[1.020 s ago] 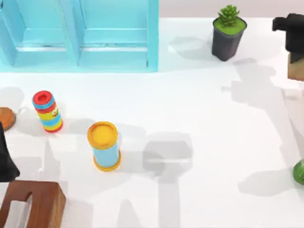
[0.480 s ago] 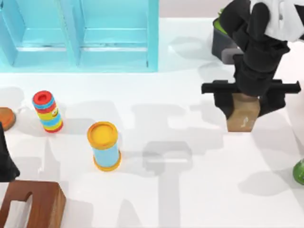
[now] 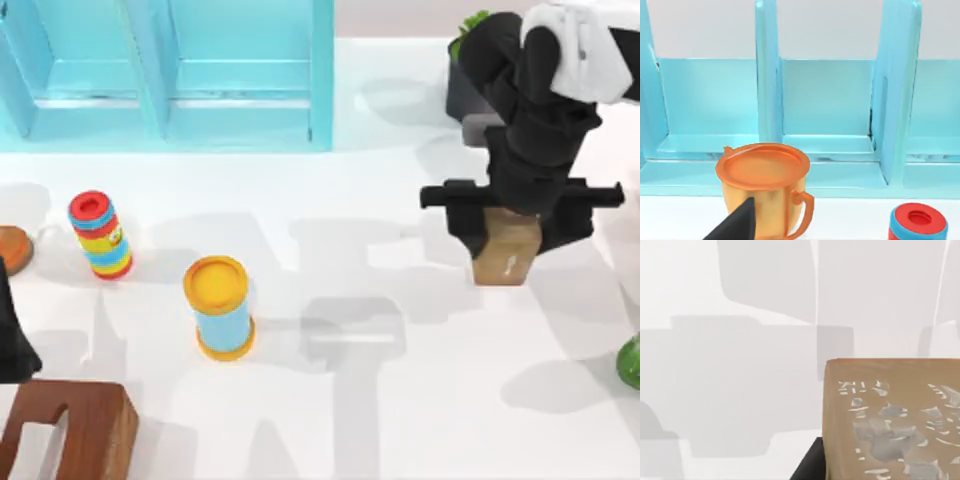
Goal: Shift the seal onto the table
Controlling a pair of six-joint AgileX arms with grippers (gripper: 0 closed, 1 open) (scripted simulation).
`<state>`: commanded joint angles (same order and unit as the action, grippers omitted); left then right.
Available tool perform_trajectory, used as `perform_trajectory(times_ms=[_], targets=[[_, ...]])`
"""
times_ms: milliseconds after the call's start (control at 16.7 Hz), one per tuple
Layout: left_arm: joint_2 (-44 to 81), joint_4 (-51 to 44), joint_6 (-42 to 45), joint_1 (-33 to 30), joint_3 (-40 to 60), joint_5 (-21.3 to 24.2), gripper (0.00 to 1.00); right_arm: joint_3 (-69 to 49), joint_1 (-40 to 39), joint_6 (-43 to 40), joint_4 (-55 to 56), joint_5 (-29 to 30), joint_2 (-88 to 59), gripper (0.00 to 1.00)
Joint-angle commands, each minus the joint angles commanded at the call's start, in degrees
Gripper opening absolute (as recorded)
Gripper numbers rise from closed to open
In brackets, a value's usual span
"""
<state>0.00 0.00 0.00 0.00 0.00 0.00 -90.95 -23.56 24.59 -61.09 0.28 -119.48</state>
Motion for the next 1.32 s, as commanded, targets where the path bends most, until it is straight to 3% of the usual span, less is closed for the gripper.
perform_trajectory(times_ms=[480, 1260, 1320], targets=[[0.0, 0.0, 0.0, 0.0, 0.0, 0.0, 1.00, 3.8, 0.0, 0.3, 5.4, -0.1, -1.9, 0.00], [0.0, 0.0, 0.0, 0.0, 0.0, 0.0, 1.00, 3.8, 0.0, 0.3, 5.4, -0.1, -1.9, 0.98], [0.0, 0.0, 0.0, 0.0, 0.0, 0.0, 1.00, 3.8, 0.0, 0.3, 5.4, -0.1, -1.9, 1.00]])
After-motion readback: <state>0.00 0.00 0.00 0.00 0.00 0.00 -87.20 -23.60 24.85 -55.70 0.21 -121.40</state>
